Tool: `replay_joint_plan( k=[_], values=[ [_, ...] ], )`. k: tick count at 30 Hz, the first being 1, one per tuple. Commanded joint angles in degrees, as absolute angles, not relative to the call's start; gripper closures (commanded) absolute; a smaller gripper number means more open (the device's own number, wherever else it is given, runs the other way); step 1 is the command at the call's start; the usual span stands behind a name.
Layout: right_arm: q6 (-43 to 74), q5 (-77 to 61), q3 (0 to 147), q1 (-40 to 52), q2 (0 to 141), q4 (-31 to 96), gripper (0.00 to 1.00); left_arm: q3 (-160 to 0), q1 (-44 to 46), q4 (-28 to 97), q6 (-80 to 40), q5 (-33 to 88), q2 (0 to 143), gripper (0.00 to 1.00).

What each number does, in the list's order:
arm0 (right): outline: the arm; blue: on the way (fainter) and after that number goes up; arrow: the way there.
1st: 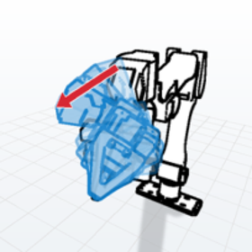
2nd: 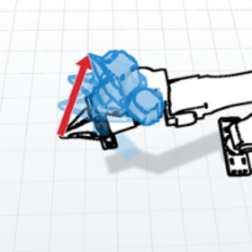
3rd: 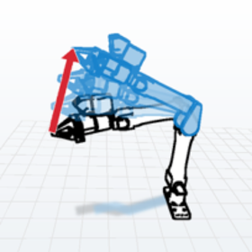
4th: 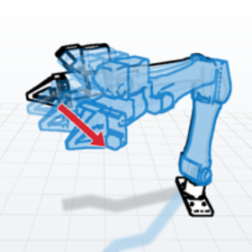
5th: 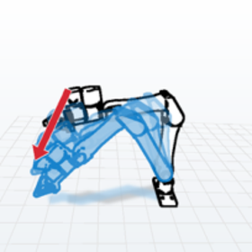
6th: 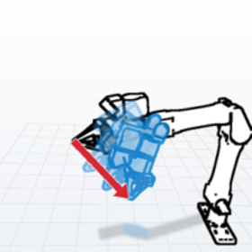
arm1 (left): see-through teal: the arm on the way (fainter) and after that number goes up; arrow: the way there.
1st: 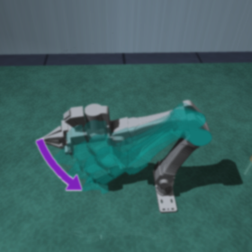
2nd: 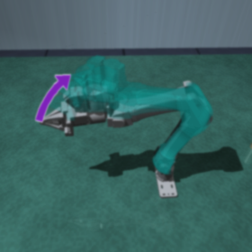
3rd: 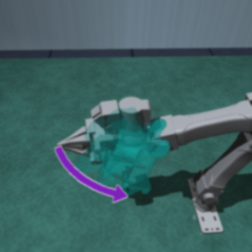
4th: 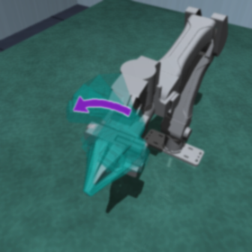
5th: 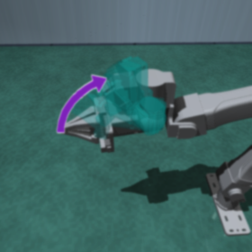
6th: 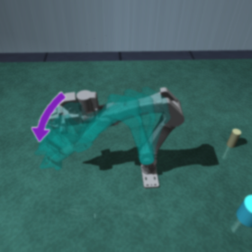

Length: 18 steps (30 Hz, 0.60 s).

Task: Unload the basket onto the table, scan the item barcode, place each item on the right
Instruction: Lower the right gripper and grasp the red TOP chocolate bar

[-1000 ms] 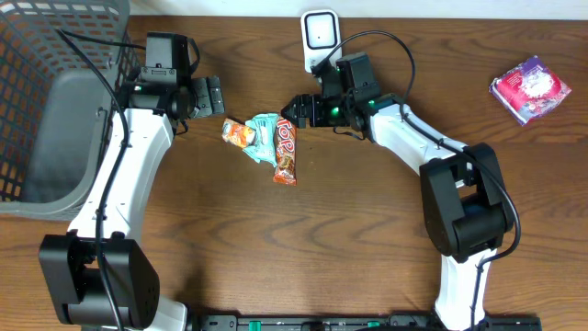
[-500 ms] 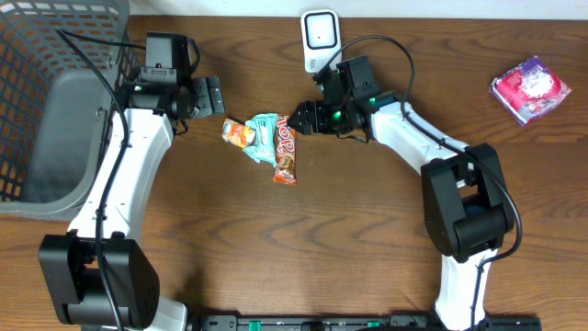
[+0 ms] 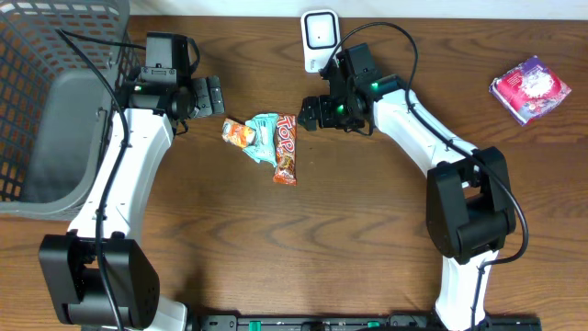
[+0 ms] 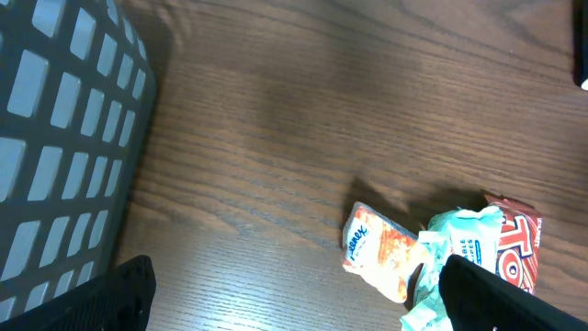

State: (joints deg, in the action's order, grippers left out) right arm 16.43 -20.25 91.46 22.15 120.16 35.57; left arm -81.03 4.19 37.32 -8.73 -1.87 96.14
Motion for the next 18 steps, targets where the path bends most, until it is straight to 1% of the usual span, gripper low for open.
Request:
replay_joint_plan(
  k=[1, 2, 3, 4, 5, 7, 11, 13, 18],
  values=[
    [15.81, -20.23, 92.58, 23.83, 118.39, 36.53, 0.03, -80.86, 3.92, 37.47, -8.21, -2.39, 96.62, 0.02],
    [15.81, -20.23, 92.58, 24.29, 118.39, 37.01, 0.05, -80.86, 3.92, 37.47, -8.21, -2.42, 96.62, 0.02],
    [15.79, -20.23, 92.55, 24.71, 118.39, 37.32, 0.13, -80.86, 3.92, 37.47, -8.21, -2.42, 96.62, 0.02],
    [15.77, -19.88, 92.55, 25.19, 118.39, 37.74, 0.19, -80.86, 3.92, 37.47, -8.19, -2.42, 96.62, 0.02],
    [15.77, -18.87, 92.51, 25.65, 118.41, 37.98, 0.2, -80.86, 3.92, 37.47, -8.21, -2.42, 96.62, 0.02],
    [15.81, -16.25, 92.44, 26.41, 118.41, 38.0, 0.27, -80.86, 3.92, 37.47, -8.21, -2.39, 96.62, 0.02],
    [15.84, -14.98, 92.44, 27.97, 118.41, 37.67, 0.32, -80.86, 3.92, 37.47, -8.21, -2.39, 96.62, 0.02],
    [16.01, -13.8, 92.44, 29.04, 118.41, 37.39, 0.36, -80.86, 3.92, 37.47, -8.19, -2.39, 96.62, 0.02],
    [20.75, -6.63, 92.07, 31.51, 118.41, 36.93, 0.39, -80.86, 3.92, 37.47, -8.21, -2.42, 96.62, 0.02]
  ],
)
